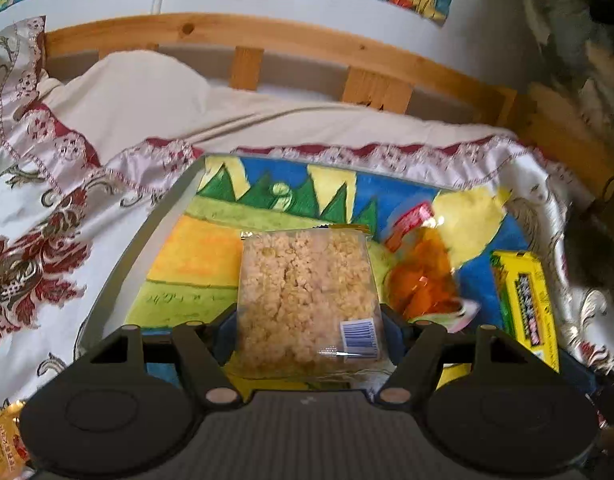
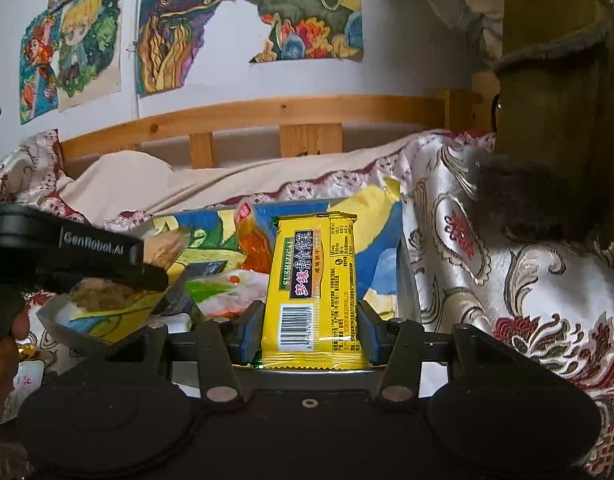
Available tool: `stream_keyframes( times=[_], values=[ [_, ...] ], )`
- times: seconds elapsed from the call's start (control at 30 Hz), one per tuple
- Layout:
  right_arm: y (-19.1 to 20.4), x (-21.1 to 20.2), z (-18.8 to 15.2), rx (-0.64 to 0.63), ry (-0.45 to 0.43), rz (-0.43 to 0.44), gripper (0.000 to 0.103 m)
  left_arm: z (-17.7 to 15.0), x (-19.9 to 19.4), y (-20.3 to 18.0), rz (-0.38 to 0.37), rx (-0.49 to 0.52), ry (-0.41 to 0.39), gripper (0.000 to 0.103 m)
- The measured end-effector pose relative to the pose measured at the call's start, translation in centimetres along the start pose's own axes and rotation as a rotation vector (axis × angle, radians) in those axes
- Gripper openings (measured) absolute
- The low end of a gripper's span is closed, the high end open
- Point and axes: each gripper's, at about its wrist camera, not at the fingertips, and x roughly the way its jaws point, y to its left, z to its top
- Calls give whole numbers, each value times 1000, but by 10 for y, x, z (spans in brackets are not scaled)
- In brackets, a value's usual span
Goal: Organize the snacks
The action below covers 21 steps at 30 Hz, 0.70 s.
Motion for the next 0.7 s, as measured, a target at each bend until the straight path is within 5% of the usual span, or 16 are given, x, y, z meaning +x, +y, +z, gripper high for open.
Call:
stream_keyframes(
  times=[0.7],
  values=[
    [0, 5, -2, 5, 32, -14, 51, -4, 11, 8, 12, 15, 68, 76]
  ],
)
